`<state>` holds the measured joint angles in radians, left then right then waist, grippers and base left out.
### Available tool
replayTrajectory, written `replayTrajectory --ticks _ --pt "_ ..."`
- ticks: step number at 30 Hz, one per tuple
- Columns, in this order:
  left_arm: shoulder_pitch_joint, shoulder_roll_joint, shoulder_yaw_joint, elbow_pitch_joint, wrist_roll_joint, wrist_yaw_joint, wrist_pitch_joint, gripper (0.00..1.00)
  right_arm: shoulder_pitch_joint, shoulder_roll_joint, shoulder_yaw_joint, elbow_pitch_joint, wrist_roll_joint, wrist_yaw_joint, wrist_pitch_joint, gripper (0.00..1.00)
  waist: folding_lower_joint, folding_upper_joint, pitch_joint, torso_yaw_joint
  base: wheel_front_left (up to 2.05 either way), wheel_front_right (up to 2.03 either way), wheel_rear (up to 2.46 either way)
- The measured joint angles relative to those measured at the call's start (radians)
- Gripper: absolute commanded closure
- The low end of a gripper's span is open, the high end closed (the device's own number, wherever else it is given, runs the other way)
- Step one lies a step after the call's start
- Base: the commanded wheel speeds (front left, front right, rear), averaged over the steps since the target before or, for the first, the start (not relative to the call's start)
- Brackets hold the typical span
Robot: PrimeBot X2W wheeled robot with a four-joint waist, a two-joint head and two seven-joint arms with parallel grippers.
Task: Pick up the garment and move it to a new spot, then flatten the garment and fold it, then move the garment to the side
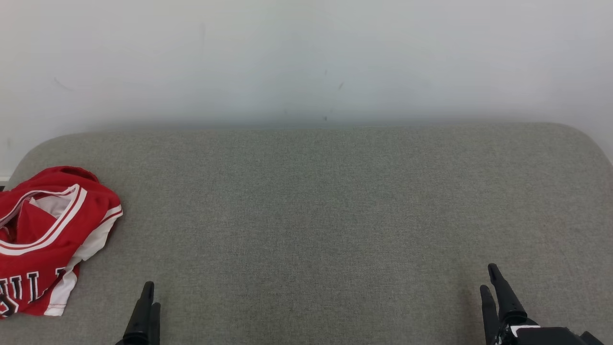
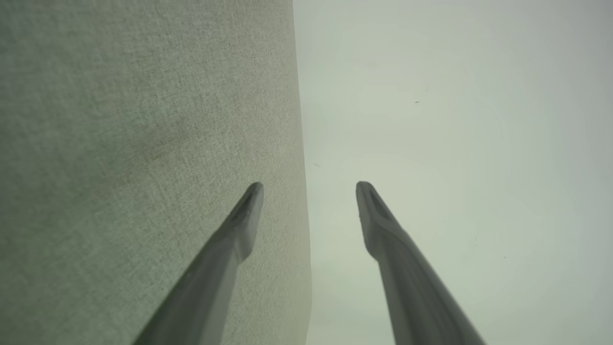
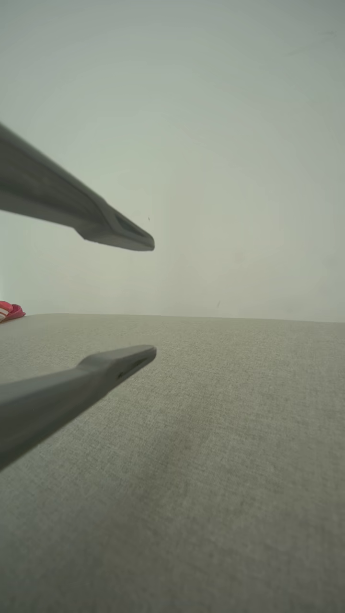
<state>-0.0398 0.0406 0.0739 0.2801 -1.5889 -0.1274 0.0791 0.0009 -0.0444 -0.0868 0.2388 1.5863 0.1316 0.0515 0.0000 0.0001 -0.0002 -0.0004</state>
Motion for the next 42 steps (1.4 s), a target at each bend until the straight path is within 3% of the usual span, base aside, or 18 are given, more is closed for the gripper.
replayTrajectory --ticks 10,27,31,42 --pt "-0.001 0.000 -0.010 -0.010 0.142 0.026 -0.047 0.00 -0.013 -0.002 0.003 -0.002 -0.177 0.000 -0.044 0.00 0.0001 0.0000 -0.001 0.003 0.00 0.00 0.00" --pt "-0.005 0.001 -0.068 -0.032 0.540 0.093 -0.114 0.00 -0.038 -0.001 0.012 0.012 -0.584 0.000 -0.078 0.00 0.0001 0.0000 -0.002 0.007 0.00 0.00 0.00" --pt "-0.007 0.002 -0.078 -0.036 0.624 0.097 -0.130 0.00 -0.041 -0.001 0.015 0.004 -0.727 0.000 -0.078 0.00 0.0002 0.0000 -0.002 0.008 0.00 0.00 0.00" --pt "-0.009 0.023 -0.114 -0.043 0.821 0.084 -0.166 0.00 -0.041 -0.001 0.014 -0.008 -0.936 0.000 -0.083 0.00 0.0002 -0.0001 -0.002 0.012 0.00 0.00 0.00"
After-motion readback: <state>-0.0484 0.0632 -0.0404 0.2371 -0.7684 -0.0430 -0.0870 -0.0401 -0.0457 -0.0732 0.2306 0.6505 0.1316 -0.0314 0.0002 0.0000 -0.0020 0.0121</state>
